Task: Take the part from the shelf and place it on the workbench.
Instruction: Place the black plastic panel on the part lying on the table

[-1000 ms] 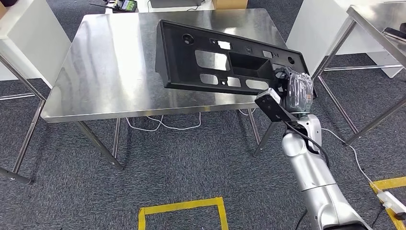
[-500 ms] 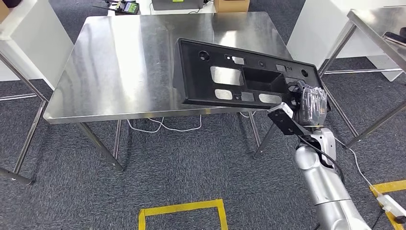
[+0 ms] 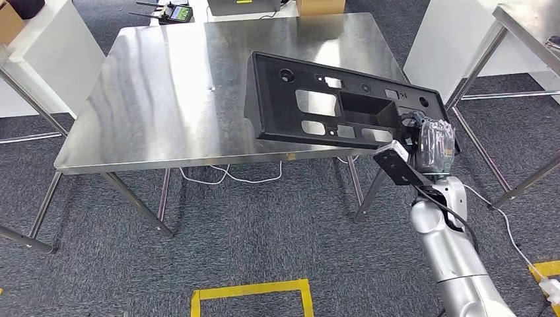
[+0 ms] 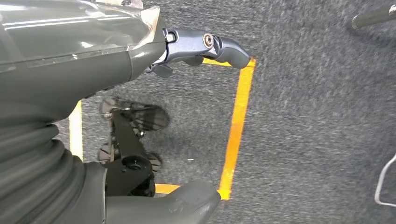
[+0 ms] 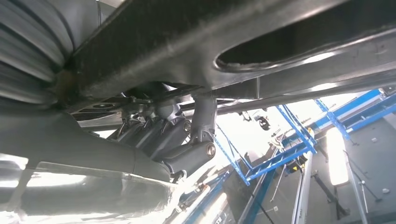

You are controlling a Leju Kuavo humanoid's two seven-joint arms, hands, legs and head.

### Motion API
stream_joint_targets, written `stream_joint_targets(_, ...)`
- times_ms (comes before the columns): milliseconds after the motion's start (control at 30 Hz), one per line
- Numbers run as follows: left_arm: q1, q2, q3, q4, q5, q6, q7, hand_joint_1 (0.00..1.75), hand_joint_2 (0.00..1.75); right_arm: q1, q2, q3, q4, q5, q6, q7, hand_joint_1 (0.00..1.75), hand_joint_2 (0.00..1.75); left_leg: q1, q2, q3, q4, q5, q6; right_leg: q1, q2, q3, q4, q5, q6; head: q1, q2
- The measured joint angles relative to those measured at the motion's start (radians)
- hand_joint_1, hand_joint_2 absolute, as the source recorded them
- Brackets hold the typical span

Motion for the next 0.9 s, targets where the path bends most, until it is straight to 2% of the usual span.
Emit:
stream_joint_targets(67,0.003,0.000,0.001,0.000,0.002,0.000,0.000,0.00,1.75,0.001,0.005,0.001,0.002,0.000,0.000,-0.001,1.75,1.75,0.000,0.006,-0.078,0.136,-0.048,-0.003,0.006,-0.001,0.006,0.000,-0.007,-0.010,0.000,0.000)
stream_joint_targets(100,0.005,0.000,0.002,0.000,0.002,0.000,0.000,0.00,1.75,0.001,0.008,0.002,0.004,0.000,0.000,-0.001,1.75,1.75,0.000,0.007,-0.111,0.182,-0.055,-0.001,0.009,-0.001,0.010,0.000,-0.010,-0.014,0.000,0.000)
stream_joint_targets(133,0.007,0.000,0.002,0.000,0.002,0.000,0.000,0.00,1.75,0.002,0.010,0.003,0.007,0.000,0.000,-0.002,1.75,1.75,-0.001,0.007,-0.130,0.196,-0.044,0.003,0.013,-0.001,0.013,0.000,-0.014,-0.017,0.000,0.000)
stream_joint_targets(167,0.009,0.000,0.002,0.000,0.003,0.000,0.000,0.00,1.75,0.002,0.013,0.004,0.009,0.000,0.000,-0.002,1.75,1.75,-0.002,0.007,-0.129,0.170,-0.015,0.009,0.016,-0.001,0.019,0.000,-0.017,-0.021,0.000,0.000)
stream_joint_targets(233,0.010,0.002,0.002,0.000,0.005,0.003,0.000,0.00,1.75,0.000,0.018,0.005,0.014,0.000,-0.001,-0.004,1.75,1.75,-0.009,0.008,-0.080,0.037,0.070,0.030,0.021,0.000,0.031,-0.001,-0.027,-0.024,0.001,0.000)
stream_joint_targets(267,0.011,0.004,0.003,0.000,0.006,0.005,0.001,0.00,1.75,-0.002,0.021,0.006,0.017,-0.001,-0.002,-0.006,1.75,1.75,-0.015,0.009,-0.052,-0.026,0.097,0.041,0.025,0.000,0.036,-0.002,-0.032,-0.022,0.001,0.000)
stream_joint_targets(300,0.010,0.006,0.004,0.000,0.007,0.007,0.002,0.00,1.75,-0.004,0.023,0.006,0.019,-0.002,-0.002,-0.008,1.75,1.75,-0.020,0.010,-0.033,-0.066,0.109,0.049,0.026,0.000,0.038,-0.003,-0.036,-0.019,0.001,0.000)
stream_joint_targets(333,0.011,0.008,0.005,0.000,0.007,0.008,0.003,0.00,1.75,-0.006,0.025,0.007,0.022,-0.002,-0.002,-0.009,1.75,1.75,-0.026,0.010,-0.024,-0.084,0.107,0.055,0.027,-0.001,0.039,-0.004,-0.039,-0.015,0.002,0.000)
stream_joint_targets(400,0.012,0.009,0.006,0.000,0.008,0.009,0.004,0.00,1.75,-0.007,0.028,0.009,0.027,-0.003,-0.002,-0.011,1.75,1.75,-0.029,0.009,-0.016,-0.096,0.101,0.061,0.027,-0.003,0.042,-0.010,-0.045,-0.004,0.001,0.000)
stream_joint_targets(467,0.013,0.009,0.007,0.000,0.008,0.009,0.004,0.00,1.75,-0.010,0.030,0.011,0.029,-0.003,-0.002,-0.012,1.75,1.75,-0.025,0.007,0.003,-0.118,0.103,0.065,0.029,-0.004,0.036,0.007,-0.057,0.001,0.003,0.000)
stream_joint_targets(500,0.014,0.009,0.007,0.000,0.008,0.009,0.004,0.00,1.75,-0.012,0.030,0.011,0.031,-0.002,-0.002,-0.012,1.75,1.75,-0.022,0.006,0.013,-0.128,0.104,0.067,0.030,-0.004,0.016,0.045,-0.072,-0.001,0.004,0.000)
stream_joint_targets(533,0.014,0.009,0.007,0.000,0.008,0.009,0.005,0.00,1.75,-0.015,0.029,0.012,0.034,-0.002,-0.003,-0.012,1.75,1.75,-0.022,0.004,0.018,-0.133,0.103,0.068,0.028,-0.003,-0.017,0.105,-0.092,-0.004,0.005,0.000)
stream_joint_targets(600,0.015,0.009,0.008,0.000,0.008,0.010,0.005,0.00,1.75,-0.016,0.029,0.013,0.041,0.004,-0.004,-0.011,1.75,1.75,-0.023,0.001,0.026,-0.133,0.095,0.069,0.028,-0.002,-0.101,0.235,-0.125,-0.005,0.006,0.000)
stream_joint_targets(633,0.017,0.008,0.008,0.000,0.008,0.010,0.006,0.00,1.75,-0.015,0.029,0.014,0.045,0.008,-0.004,-0.009,1.75,1.75,-0.023,-0.001,0.031,-0.132,0.089,0.068,0.029,-0.002,-0.128,0.266,-0.122,-0.001,0.006,0.000)
stream_joint_targets(667,0.018,0.008,0.008,0.000,0.008,0.010,0.006,0.00,1.75,-0.015,0.030,0.015,0.048,0.012,-0.004,-0.007,1.75,1.75,-0.024,-0.003,0.037,-0.131,0.084,0.067,0.028,-0.002,-0.136,0.257,-0.103,0.007,0.006,0.000)
stream_joint_targets(700,0.019,0.007,0.008,0.000,0.008,0.010,0.006,0.00,1.75,-0.014,0.029,0.017,0.050,0.016,-0.005,-0.005,1.75,1.75,-0.024,-0.006,0.045,-0.130,0.077,0.065,0.028,-0.002,-0.123,0.209,-0.068,0.017,0.006,0.000)
stream_joint_targets(733,0.020,0.006,0.008,0.000,0.008,0.010,0.006,0.00,1.75,-0.014,0.030,0.018,0.052,0.020,-0.005,-0.002,1.75,1.75,-0.024,-0.008,0.051,-0.128,0.070,0.062,0.026,-0.003,-0.098,0.136,-0.027,0.027,0.006,0.000)
stream_joint_targets(767,0.020,0.005,0.008,0.000,0.008,0.010,0.006,0.00,1.75,-0.015,0.030,0.018,0.052,0.024,-0.005,0.002,1.75,1.75,-0.027,-0.010,0.056,-0.122,0.061,0.057,0.026,-0.002,-0.072,0.069,0.006,0.030,0.007,0.000)
stream_joint_targets(800,0.020,0.005,0.008,0.000,0.008,0.010,0.006,0.00,1.75,-0.014,0.030,0.019,0.052,0.029,-0.005,0.007,1.75,1.75,-0.029,-0.012,0.058,-0.116,0.052,0.052,0.025,-0.002,-0.052,0.021,0.027,0.027,0.006,0.000)
stream_joint_targets(833,0.020,0.005,0.008,0.000,0.008,0.010,0.006,0.00,1.75,-0.013,0.031,0.019,0.052,0.033,-0.005,0.012,1.75,1.75,-0.032,-0.014,0.058,-0.112,0.046,0.048,0.024,-0.002,-0.042,-0.002,0.034,0.020,0.006,0.000)
stream_joint_targets(900,0.020,0.004,0.008,0.000,0.007,0.010,0.006,0.00,1.75,-0.011,0.032,0.019,0.051,0.040,-0.006,0.019,1.75,1.75,-0.031,-0.014,0.058,-0.109,0.038,0.040,0.023,-0.001,-0.039,-0.005,0.030,0.001,0.006,0.000)
